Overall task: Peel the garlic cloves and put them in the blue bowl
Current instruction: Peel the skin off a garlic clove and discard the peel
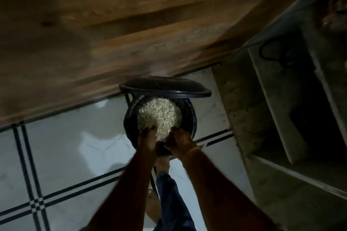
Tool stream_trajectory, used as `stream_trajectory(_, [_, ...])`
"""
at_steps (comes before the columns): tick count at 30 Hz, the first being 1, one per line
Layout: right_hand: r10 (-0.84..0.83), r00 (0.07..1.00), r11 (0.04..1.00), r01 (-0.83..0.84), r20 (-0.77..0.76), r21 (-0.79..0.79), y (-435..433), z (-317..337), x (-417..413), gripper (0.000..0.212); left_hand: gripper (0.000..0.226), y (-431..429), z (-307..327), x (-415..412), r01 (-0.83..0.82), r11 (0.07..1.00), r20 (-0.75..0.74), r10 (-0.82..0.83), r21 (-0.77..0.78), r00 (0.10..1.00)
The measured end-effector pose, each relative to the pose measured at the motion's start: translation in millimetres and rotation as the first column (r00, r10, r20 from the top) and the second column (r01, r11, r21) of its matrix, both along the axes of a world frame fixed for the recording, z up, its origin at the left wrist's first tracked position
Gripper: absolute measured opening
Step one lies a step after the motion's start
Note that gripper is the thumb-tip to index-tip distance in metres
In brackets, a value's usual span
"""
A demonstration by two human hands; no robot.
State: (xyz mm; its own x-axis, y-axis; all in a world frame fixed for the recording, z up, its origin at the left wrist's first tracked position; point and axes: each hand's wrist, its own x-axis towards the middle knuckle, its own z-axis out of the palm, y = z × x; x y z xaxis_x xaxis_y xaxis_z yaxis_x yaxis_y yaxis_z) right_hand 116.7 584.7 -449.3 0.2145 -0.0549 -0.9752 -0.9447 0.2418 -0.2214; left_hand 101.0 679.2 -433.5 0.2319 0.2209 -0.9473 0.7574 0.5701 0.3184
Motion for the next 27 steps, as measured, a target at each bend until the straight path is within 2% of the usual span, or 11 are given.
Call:
stream_trajectory(1, [-0.092,0.996,0.995,0.092,0.010,-0.023,9,12,-4,0.031,0.032,-5,12,-2,0.078,0.997,0.018,-0.079,0.029,0.997])
stream_trajectory(3, [-0.482,0.876,0.859,0.467,0.025,0.210,23,46,0,0.051,0.045,-13,30,-10,0.204,0.978,0.004,-0.204,0.047,0.979])
stream_trajectory(4, [-0.248,0.961,0.959,0.226,0.123,0.171,24,65,1,0.054,0.049,-11,33,-15,0.207,0.976,-0.015,-0.207,0.073,0.978])
stream_trajectory(5, [-0.085,0.979,0.990,0.061,0.188,0.130,27,85,-2,0.058,0.052,-9,42,-18,0.215,0.974,-0.033,-0.213,0.068,0.976])
stream_trajectory(7, [0.032,0.972,0.976,-0.081,0.233,0.204,27,94,-18,0.068,0.054,-6,76,-17,0.125,0.989,-0.041,-0.129,-0.082,0.991])
stream_trajectory(10, [0.343,0.875,0.938,-0.338,0.342,-0.077,8,72,-44,0.076,0.046,-12,158,-12,0.135,0.974,0.076,-0.123,-0.179,0.990])
stream_trajectory(12, [0.351,0.873,0.934,-0.350,0.337,-0.066,-5,125,-33,0.059,0.045,-12,197,-20,0.217,0.974,0.097,-0.222,0.059,0.970])
stream_trajectory(14, [0.285,0.881,0.957,-0.284,0.377,-0.061,-22,197,-26,0.044,0.055,-7,237,-34,0.338,0.897,0.070,-0.371,0.286,0.926])
stream_trajectory(17, [0.301,0.820,0.951,-0.296,0.488,-0.089,-57,300,-46,0.064,0.057,-13,305,-62,0.522,0.699,0.061,-0.624,0.488,0.779])
stream_trajectory(22, [0.243,0.687,0.970,-0.177,0.684,-0.167,-131,436,-114,0.030,0.047,-76,413,-98,0.599,0.390,0.033,-0.855,0.699,0.517])
stream_trajectory(27, [0.330,0.591,0.915,-0.007,0.736,-0.404,-226,484,-182,0.037,0.041,-170,472,-137,0.577,0.191,0.088,-0.975,0.794,0.202])
